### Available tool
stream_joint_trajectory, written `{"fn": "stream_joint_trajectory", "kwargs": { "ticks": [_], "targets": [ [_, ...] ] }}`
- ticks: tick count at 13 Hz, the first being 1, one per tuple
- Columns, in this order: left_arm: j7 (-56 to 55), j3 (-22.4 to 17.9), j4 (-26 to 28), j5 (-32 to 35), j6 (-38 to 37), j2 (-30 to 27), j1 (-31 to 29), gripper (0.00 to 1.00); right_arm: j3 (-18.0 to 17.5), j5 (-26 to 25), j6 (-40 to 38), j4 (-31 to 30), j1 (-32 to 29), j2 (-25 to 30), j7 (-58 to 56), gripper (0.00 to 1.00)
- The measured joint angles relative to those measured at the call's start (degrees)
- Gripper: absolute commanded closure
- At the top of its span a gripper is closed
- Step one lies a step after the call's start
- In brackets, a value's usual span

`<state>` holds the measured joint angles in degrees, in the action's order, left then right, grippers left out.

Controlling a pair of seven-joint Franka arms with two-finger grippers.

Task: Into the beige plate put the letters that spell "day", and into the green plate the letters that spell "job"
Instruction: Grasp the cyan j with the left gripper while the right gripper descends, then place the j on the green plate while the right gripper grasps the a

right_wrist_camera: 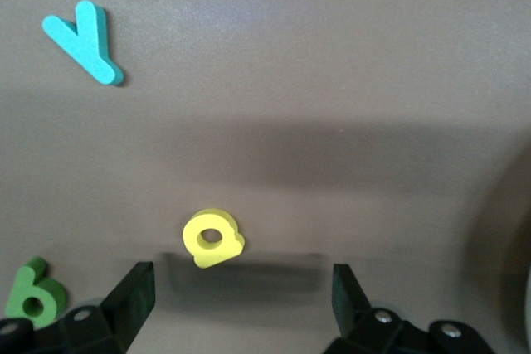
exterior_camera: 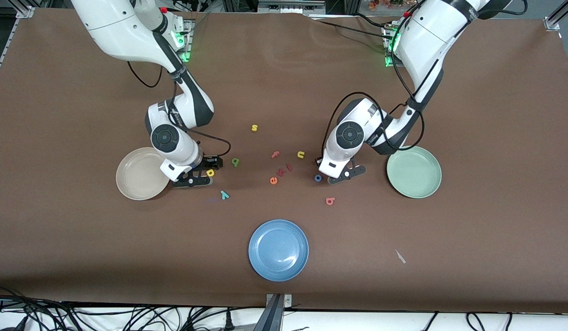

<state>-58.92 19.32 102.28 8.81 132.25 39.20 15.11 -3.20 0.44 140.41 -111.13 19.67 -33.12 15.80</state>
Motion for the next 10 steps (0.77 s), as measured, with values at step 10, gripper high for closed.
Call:
{"fn": "stream_joint_trajectory", "kwargs": {
  "ticks": [10],
  "targets": [
    [-0.06,0.0,-0.28,0.01,-0.6,-0.78,-0.11,1.0,-0.9,0.0,-0.41,0.53,-0.02,-0.39,-12.39,0.05]
  ]
}}
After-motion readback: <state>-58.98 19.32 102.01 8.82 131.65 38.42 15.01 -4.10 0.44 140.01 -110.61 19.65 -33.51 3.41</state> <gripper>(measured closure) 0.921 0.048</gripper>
